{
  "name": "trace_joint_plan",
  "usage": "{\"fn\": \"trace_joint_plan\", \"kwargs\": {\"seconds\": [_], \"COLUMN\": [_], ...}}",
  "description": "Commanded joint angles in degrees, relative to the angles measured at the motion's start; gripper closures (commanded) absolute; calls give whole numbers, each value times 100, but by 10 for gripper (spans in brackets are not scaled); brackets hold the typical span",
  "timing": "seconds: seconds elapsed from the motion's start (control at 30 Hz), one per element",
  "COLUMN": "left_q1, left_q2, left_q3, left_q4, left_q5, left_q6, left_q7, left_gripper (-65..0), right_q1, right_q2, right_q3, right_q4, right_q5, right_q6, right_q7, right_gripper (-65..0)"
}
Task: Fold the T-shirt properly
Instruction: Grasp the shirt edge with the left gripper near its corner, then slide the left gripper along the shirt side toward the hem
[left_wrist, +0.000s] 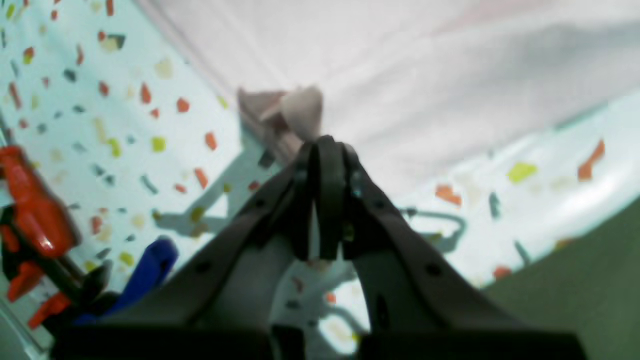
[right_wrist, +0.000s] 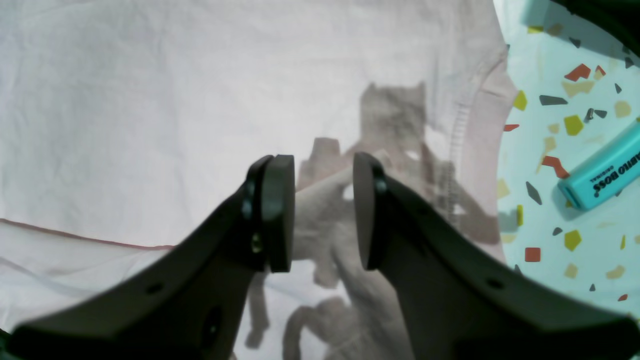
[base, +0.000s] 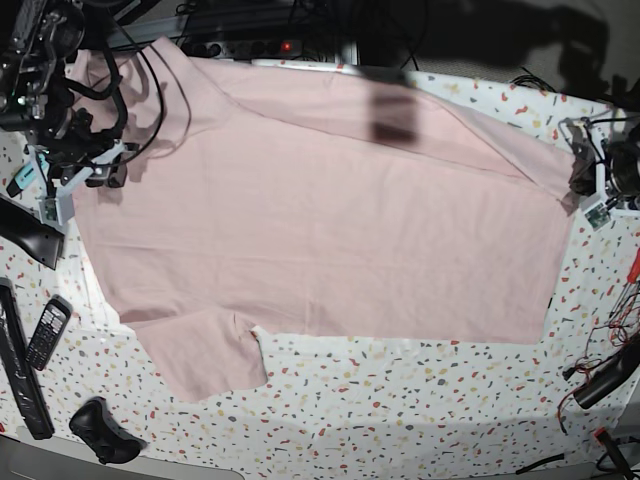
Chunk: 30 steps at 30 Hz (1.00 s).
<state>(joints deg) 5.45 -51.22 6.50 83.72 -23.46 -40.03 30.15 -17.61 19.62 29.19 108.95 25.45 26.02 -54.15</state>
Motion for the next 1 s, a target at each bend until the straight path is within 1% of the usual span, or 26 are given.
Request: {"fn": "trace_joint_plan", "kwargs": {"seconds": [0.0,0.17,0.27,0.37,0.47,0.57,0.7,0.73,0.8,0.83,0.87,0.9,0.97], "left_q1": [52,483,669,798,870,859,846,848,846,846,844,831,798], "left_q2": [-153,-186,-219,-269,-361,-424,-439,-439,-439,-439,-439,-439,-455], "left_q3": [-52,-52,-57,-57,-57,-57,-57,-57,-57,-57,-57,-57,-57], "left_q4": [160,321,321,321,321,321,323,323,323,328,328,328,341], "left_q5": [-74,-37,170,507,564,570,697,695,691,691,691,684,651], "left_q6": [3,3,3,3,3,3,3,3,3,3,3,3,3], "left_q7": [33,358,505,527,608,944,1432,1558,1821,1912,1987,2041,2208], "left_gripper": [0,0,0,0,0,0,0,-50,-214,-276,-315,-332,-333], "right_q1": [44,44,44,46,44,46,46,46,46,46,46,46,44], "right_q2": [85,87,85,87,85,87,85,85,85,85,85,85,85], "right_q3": [42,42,42,42,42,42,42,42,42,42,42,42,42], "right_q4": [107,107,107,107,107,107,107,107,107,107,107,107,107], "right_q5": [28,26,26,28,28,28,31,31,31,31,31,31,31], "right_q6": [42,44,63,66,127,236,234,234,234,234,234,234,234], "right_q7": [96,96,96,96,96,98,109,118,120,120,120,118,118], "right_gripper": [-180,-180,-180,-180,-180,-180,-180,-180,-180,-180,-180,-180,-180]}}
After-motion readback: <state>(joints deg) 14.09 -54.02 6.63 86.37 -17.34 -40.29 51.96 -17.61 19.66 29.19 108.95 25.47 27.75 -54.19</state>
